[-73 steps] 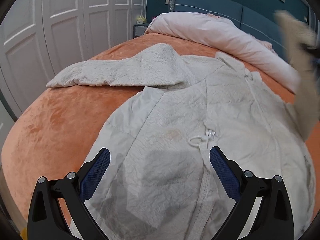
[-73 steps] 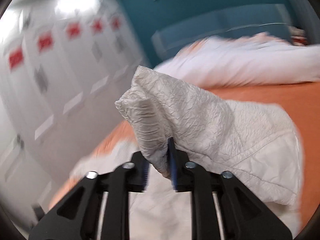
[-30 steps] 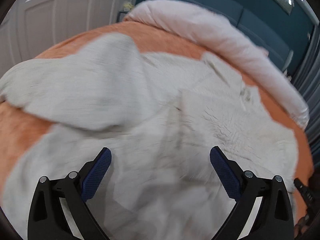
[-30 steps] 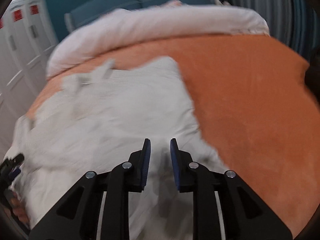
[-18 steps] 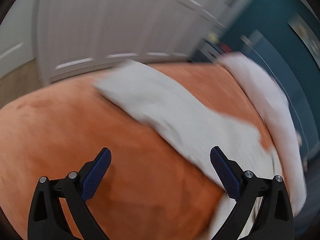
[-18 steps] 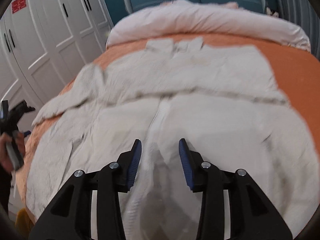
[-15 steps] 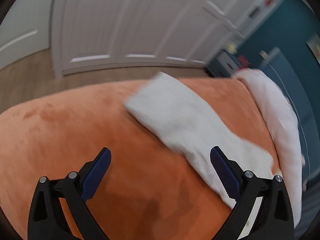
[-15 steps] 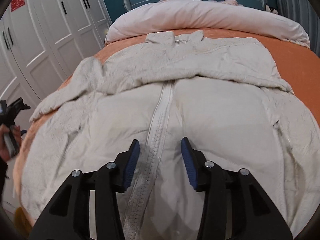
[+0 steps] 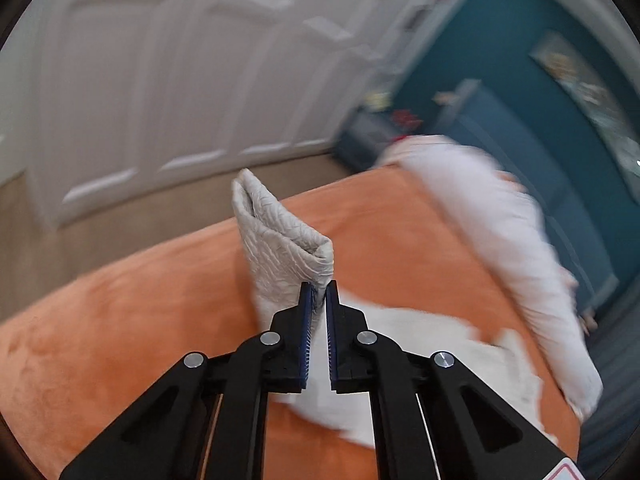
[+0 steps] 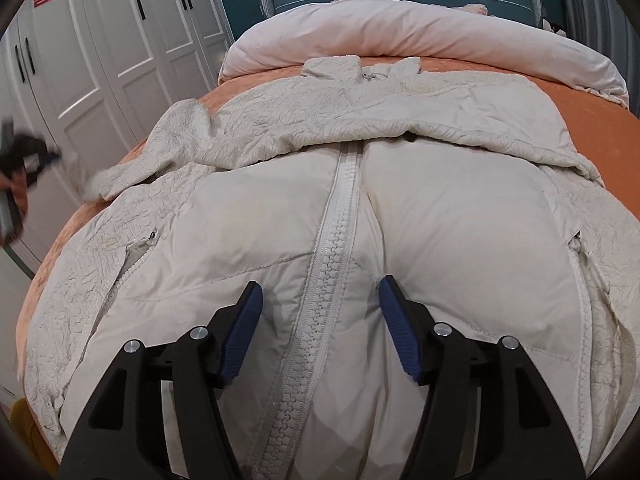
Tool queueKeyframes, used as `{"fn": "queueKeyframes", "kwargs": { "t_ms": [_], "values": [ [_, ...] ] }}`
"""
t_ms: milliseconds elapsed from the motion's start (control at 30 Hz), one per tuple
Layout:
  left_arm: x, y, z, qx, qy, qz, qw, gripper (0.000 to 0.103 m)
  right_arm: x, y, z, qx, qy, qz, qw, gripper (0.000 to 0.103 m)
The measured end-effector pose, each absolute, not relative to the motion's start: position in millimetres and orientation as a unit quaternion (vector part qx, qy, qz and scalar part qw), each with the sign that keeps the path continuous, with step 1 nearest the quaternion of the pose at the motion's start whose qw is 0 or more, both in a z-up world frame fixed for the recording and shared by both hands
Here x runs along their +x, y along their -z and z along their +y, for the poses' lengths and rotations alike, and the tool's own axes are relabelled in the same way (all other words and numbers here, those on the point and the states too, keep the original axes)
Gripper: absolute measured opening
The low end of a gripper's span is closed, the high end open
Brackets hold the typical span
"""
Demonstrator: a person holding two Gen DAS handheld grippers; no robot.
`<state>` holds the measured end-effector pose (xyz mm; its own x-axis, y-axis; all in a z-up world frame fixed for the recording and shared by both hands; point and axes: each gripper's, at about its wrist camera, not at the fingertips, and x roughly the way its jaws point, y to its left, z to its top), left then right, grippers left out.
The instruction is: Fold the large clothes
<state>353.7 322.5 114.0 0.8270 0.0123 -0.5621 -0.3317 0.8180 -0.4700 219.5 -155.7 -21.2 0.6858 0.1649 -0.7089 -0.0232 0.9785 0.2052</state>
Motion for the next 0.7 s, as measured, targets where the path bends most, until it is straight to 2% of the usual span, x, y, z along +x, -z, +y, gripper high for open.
{"fn": "queueKeyframes", "kwargs": {
  "t_ms": [200, 300, 333, 400, 433, 467, 567, 700],
  "values": [
    [347, -226, 162, -0.198, 0.09, 0.197, 0.956, 0.0, 218, 22, -157, 0.099, -0.055, 0.389, 0.914, 0.059],
    [340, -241, 55, -0.167, 0.187, 0.208, 0.945, 0.0, 218, 22, -158, 0.105, -0.057, 0.387, 0.914, 0.059],
    [342, -238, 36, -0.168, 0.196, 0.22, 0.941, 0.004, 218, 21, -158, 0.106, -0.058, 0.387, 0.914, 0.059],
    [341, -218, -3, -0.18, 0.207, 0.254, 0.927, 0.024, 218, 21, -159, 0.109, -0.06, 0.388, 0.913, 0.059],
    [341, -204, -10, -0.187, 0.196, 0.269, 0.924, 0.051, 218, 21, -159, 0.11, -0.061, 0.388, 0.913, 0.059],
    [341, -190, -10, -0.193, 0.175, 0.28, 0.924, 0.067, 218, 21, -159, 0.111, -0.061, 0.388, 0.913, 0.059],
    [342, -145, 28, -0.195, 0.082, 0.305, 0.929, 0.079, 218, 22, -160, 0.116, -0.064, 0.386, 0.913, 0.059],
    [340, -92, 156, -0.226, -0.062, 0.34, 0.911, 0.08, 218, 22, -161, 0.12, -0.066, 0.384, 0.913, 0.059]
  ]
}}
